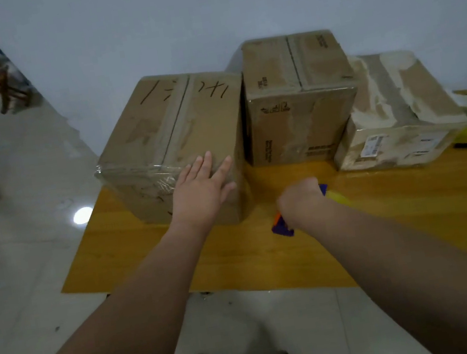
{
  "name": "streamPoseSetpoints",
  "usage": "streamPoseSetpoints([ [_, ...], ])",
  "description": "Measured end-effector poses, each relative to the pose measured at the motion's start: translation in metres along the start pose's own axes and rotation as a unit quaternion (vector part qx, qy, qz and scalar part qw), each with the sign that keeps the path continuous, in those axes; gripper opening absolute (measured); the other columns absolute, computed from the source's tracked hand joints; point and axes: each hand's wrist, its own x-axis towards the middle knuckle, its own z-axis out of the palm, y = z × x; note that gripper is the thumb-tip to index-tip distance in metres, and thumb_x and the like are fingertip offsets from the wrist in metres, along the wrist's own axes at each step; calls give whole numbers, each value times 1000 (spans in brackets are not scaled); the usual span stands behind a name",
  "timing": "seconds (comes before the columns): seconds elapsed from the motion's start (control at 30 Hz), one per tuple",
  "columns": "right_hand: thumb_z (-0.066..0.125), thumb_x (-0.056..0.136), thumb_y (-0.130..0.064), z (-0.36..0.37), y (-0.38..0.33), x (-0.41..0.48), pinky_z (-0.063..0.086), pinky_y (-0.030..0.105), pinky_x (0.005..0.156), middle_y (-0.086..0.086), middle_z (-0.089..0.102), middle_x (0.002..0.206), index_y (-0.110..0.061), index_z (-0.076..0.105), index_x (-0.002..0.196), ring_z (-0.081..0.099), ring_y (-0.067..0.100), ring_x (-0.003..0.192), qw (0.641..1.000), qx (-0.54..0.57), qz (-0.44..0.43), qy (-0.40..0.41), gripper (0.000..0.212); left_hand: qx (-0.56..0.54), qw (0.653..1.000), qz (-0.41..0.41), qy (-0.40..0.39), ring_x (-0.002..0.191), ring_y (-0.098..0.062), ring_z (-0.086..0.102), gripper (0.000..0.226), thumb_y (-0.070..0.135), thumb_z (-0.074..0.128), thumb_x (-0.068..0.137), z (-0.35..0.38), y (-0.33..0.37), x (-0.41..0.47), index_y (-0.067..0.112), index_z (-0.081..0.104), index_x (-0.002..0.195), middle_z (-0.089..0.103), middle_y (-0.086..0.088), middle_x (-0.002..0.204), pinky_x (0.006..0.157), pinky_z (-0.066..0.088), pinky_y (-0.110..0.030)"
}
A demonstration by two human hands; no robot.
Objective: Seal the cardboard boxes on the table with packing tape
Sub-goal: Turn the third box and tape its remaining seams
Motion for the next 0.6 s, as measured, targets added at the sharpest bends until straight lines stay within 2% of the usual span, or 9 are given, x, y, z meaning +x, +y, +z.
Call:
streamPoseSetpoints([
  [0.13, 45, 98, -45, 52, 10, 7, 47, 36, 72, 7, 52, 115, -27, 40, 140, 53, 24, 85, 961, 271, 4, 60, 45, -12, 1000, -5, 10, 146, -21, 13, 56, 53, 25, 98, 4, 0, 0, 34, 15, 150, 13, -7, 158, 118, 8, -35],
  [0.2, 47, 98, -46, 55, 15, 9, 48, 40, 86, 5, 52, 131, -23, 22, 151, 56, 28, 107, 890, 446, 4, 90, 64, -19, 1000, -9, 11, 145, -20, 14, 56, 54, 26, 97, 4, 2, -1, 35, 18, 149, 15, -6, 158, 118, 9, -34],
  [0.27, 53, 96, -44, 53, 16, 12, 46, 40, 90, 1, 42, 141, -22, -2, 154, 51, 32, 121, 781, 616, 36, 98, 83, -23, 999, -14, 19, 145, -21, 17, 56, 54, 28, 97, 4, 3, -1, 35, 22, 148, 18, -5, 157, 117, 10, -34],
  [0.33, 57, 94, -43, 53, 16, 19, 44, 40, 88, 10, 37, 147, -16, -4, 153, 49, 34, 122, 697, 709, 84, 66, 90, -27, 999, -14, 23, 144, -22, 19, 56, 54, 30, 96, 4, 2, -1, 34, 25, 148, 21, -6, 156, 117, 11, -35],
  [0.37, 57, 93, -46, 55, 15, 21, 45, 37, 78, 16, 48, 133, -11, 17, 150, 56, 31, 107, 683, 723, 93, 43, 78, -31, 999, -12, 23, 144, -23, 21, 56, 54, 30, 96, 4, 2, -1, 33, 27, 147, 23, -6, 156, 116, 11, -36],
  [0.4, 55, 93, -48, 62, 14, 27, 41, 34, 66, 16, 55, 103, -9, 45, 129, 56, 26, 81, 678, 727, 98, 37, 54, -36, 999, -9, 24, 144, -24, 22, 55, 54, 30, 96, 4, 2, -2, 32, 29, 147, 24, -7, 155, 116, 12, -37],
  [0.43, 53, 94, -49, 68, 12, 31, 34, 34, 58, 11, 46, 76, -12, 54, 94, 46, 21, 62, 670, 734, 104, 40, 37, -39, 999, -6, 25, 143, -25, 23, 55, 54, 30, 96, 4, 2, -2, 32, 31, 146, 26, -8, 155, 116, 13, -37],
  [0.5, 48, 96, -48, 86, 7, 42, 31, 38, 57, 5, 30, 61, -18, 36, 67, 33, 21, 54, 668, 735, 115, 41, 44, -48, 998, -5, 28, 142, -26, 25, 55, 53, 33, 96, 3, 2, -2, 30, 33, 145, 28, -9, 154, 116, 13, -38],
  [0.6, 39, 99, -50, 110, -3, 54, 38, 43, 69, 6, 34, 66, -18, 36, 67, 37, 27, 68, 716, 680, 152, 39, 45, -50, 999, -7, 15, 144, -25, 19, 56, 53, 29, 96, 2, 2, -2, 31, 28, 147, 23, -8, 156, 116, 9, -36],
])
